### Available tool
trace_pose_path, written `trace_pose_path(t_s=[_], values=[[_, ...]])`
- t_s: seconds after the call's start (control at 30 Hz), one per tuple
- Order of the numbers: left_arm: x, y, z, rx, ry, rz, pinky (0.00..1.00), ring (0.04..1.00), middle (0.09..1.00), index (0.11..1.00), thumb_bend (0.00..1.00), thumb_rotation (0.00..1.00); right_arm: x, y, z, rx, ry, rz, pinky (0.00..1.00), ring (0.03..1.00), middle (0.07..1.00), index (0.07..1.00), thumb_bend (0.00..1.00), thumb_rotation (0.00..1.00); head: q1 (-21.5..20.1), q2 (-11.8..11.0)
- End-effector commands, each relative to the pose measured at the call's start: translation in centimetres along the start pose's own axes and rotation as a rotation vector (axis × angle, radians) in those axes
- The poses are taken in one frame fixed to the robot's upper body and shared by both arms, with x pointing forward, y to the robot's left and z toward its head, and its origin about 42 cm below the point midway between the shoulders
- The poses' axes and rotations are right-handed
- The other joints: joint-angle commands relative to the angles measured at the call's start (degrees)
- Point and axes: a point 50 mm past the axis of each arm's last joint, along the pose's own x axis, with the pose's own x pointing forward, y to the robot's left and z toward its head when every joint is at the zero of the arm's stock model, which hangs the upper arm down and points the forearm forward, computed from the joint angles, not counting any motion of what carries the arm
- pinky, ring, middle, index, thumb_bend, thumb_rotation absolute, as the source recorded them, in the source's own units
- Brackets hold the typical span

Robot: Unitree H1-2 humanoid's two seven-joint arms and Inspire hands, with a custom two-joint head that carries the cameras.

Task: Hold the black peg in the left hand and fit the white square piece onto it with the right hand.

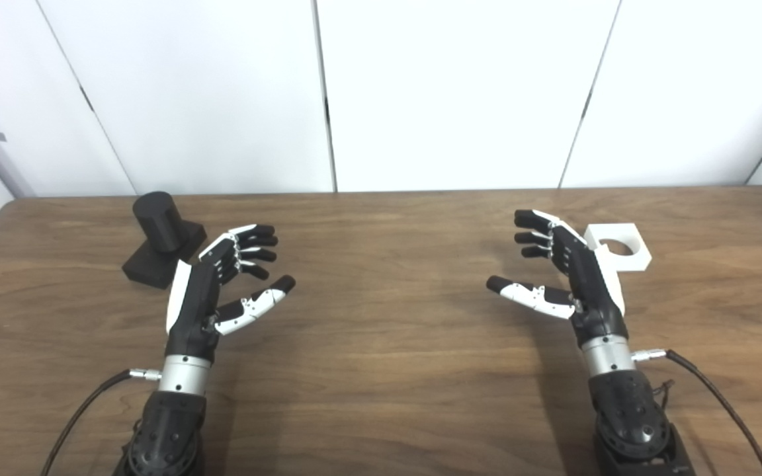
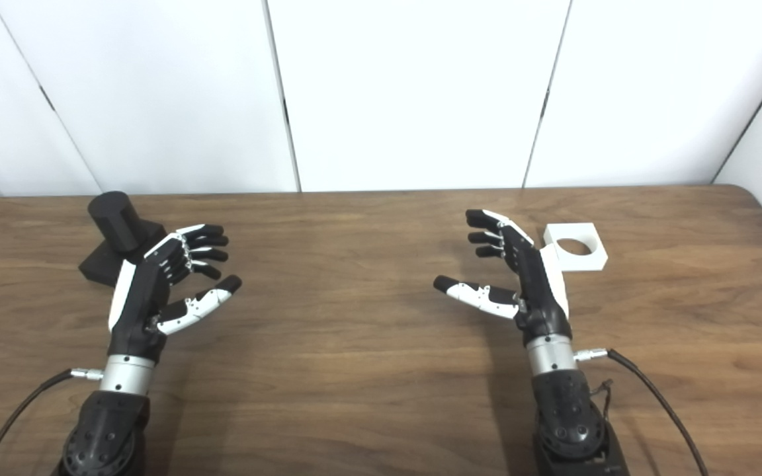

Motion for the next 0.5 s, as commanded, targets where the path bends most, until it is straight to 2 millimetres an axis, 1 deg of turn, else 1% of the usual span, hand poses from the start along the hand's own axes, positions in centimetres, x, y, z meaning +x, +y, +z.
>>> trace_pose_path(t_s=[0.0, 0.13, 0.23, 0.3, 0.33, 0.4, 0.47], values=[[1.1, 0.2, 1.2, 0.005, -0.073, 0.010, 0.53, 0.647, 0.704, 0.710, 0.69, 0.13, 1.1, -0.6, 1.7, 0.007, -0.097, -0.026, 0.66, 0.728, 0.781, 0.759, 0.70, 0.22, 0.04, 0.08], [1.2, 0.2, 1.3, 0.008, -0.078, 0.005, 0.54, 0.654, 0.707, 0.712, 0.70, 0.16, 1.1, -0.7, 1.6, 0.007, -0.097, -0.025, 0.67, 0.726, 0.780, 0.759, 0.70, 0.20, 0.76, 0.16], [1.2, 0.0, 1.4, 0.008, -0.080, 0.003, 0.54, 0.657, 0.709, 0.712, 0.71, 0.16, 1.2, -1.0, 1.6, 0.007, -0.101, -0.026, 0.67, 0.725, 0.780, 0.757, 0.71, 0.21, 2.67, 0.11], [1.3, -0.4, 1.5, 0.005, -0.077, 0.002, 0.54, 0.658, 0.710, 0.710, 0.71, 0.16, 1.1, -1.2, 1.5, 0.003, -0.101, -0.028, 0.67, 0.718, 0.779, 0.757, 0.70, 0.20, 4.58, 0.02], [1.3, -0.6, 1.5, 0.002, -0.074, 0.001, 0.54, 0.656, 0.709, 0.708, 0.71, 0.16, 1.1, -1.4, 1.5, 0.005, -0.099, -0.027, 0.66, 0.714, 0.778, 0.758, 0.70, 0.20, 6.43, -0.01], [1.3, -1.0, 1.7, -0.001, -0.071, -0.003, 0.54, 0.658, 0.712, 0.708, 0.71, 0.15, 1.1, -1.8, 1.4, 0.013, -0.098, -0.026, 0.64, 0.712, 0.779, 0.760, 0.69, 0.17, 8.35, -0.03], [1.4, -1.6, 1.8, 0.002, -0.071, -0.004, 0.54, 0.658, 0.716, 0.709, 0.71, 0.14, 1.1, -2.3, 1.4, 0.029, -0.099, -0.029, 0.64, 0.714, 0.779, 0.759, 0.69, 0.17, 11.93, -0.28]])
